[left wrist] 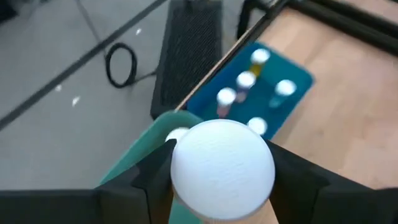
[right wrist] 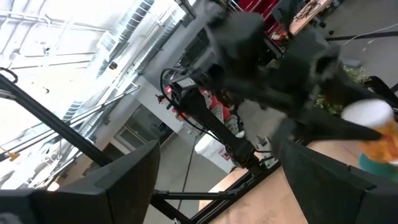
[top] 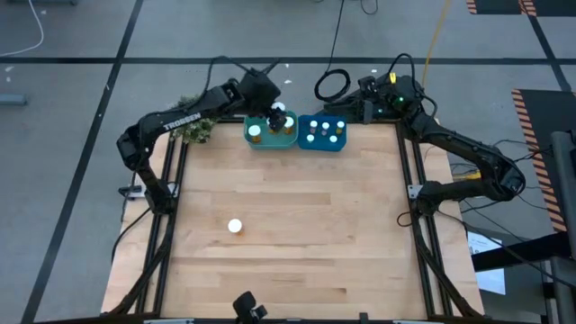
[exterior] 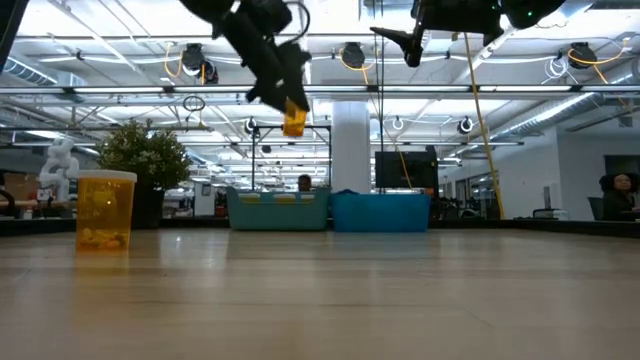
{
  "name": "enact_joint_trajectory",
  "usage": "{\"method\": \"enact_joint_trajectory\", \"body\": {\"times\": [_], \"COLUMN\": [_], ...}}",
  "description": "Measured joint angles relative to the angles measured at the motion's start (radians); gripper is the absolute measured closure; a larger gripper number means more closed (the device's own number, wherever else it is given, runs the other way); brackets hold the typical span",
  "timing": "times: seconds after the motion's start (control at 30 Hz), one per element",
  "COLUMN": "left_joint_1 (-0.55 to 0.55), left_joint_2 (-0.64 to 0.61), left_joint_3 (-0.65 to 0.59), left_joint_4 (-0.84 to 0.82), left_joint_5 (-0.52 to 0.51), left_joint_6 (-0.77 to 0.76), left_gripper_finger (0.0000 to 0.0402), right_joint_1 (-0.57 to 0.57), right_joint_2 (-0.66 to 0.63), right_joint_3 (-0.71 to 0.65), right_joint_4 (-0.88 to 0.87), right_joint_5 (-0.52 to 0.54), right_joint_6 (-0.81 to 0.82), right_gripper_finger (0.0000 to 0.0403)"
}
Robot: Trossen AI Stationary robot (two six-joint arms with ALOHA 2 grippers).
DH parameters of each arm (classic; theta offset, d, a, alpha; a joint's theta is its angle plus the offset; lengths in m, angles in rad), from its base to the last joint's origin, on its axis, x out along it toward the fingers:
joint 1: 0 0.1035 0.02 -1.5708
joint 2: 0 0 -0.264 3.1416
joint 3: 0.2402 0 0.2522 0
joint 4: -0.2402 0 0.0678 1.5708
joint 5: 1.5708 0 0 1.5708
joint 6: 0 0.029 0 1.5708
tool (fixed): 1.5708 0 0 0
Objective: Pick and place medicine bottles into bin by pill shape (circle, oval)
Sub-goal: Put the large orange capsule bottle into the green bin
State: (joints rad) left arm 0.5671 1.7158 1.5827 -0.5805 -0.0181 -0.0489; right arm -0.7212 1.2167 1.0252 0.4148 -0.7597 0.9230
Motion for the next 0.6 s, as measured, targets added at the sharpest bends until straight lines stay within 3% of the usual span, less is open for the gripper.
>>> {"method": "enact_joint_trajectory", "body": {"times": [0.37,0.6], "left_joint_1": [-0.015,-0.048], "left_joint_2": [0.0,0.0], "left_joint_3": [-0.318,-0.464], "left_joint_4": [0.371,0.509], "left_joint_5": [-0.198,-0.261], "left_joint_6": [-0.067,-0.115], "left_gripper_finger": [0.0175,0.0201], "right_joint_1": [0.0,0.0], "right_joint_2": [0.0,0.0], "right_joint_3": [0.0,0.0], "right_joint_4": [-0.001,-0.001], "right_joint_5": [-0.001,-0.003], "right_joint_6": [0.001,0.004], "right_gripper_finger": [0.0083,0.0083]}}
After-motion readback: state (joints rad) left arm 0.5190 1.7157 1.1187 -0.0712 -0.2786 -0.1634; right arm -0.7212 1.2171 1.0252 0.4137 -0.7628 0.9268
